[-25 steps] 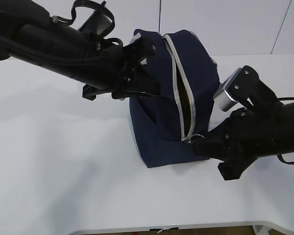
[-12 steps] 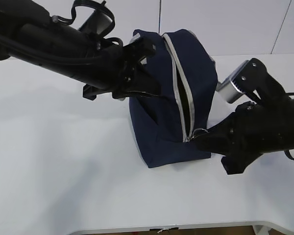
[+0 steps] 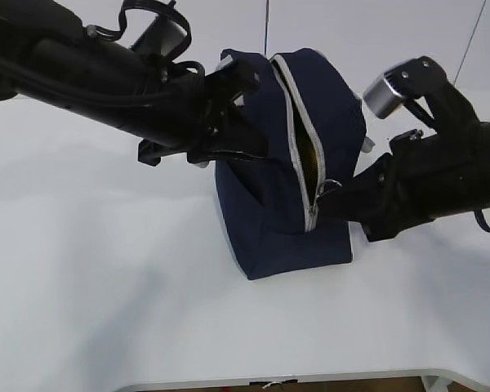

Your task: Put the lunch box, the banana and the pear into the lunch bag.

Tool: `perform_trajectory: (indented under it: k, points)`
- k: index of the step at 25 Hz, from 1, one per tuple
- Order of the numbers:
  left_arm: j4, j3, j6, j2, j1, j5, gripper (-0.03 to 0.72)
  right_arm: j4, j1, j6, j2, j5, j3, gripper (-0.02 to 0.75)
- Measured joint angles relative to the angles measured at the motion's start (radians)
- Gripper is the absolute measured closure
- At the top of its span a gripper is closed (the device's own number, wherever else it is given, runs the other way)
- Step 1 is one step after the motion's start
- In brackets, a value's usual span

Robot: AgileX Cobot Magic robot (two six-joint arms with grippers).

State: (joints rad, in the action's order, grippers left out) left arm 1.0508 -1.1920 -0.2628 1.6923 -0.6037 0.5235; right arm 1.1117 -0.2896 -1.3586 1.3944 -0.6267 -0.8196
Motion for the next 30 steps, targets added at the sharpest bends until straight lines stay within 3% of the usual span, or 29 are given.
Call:
perform_trajectory:
  k: [10,17,30]
  points:
    - [0.000,0.000,0.000,0.000,0.000,0.000,0.692,-0.017,0.000,0.162,0.000,-0.043,-0.084,0.720]
    - [-0.008,0.000,0.000,0.000,0.000,0.000,0.692,-0.127,0.000,0.321,0.000,-0.060,-0.156,0.720]
    - [-0.018,-0.002,0.000,0.000,0.000,-0.005,0.692,-0.171,0.000,0.632,0.005,-0.111,-0.247,0.720]
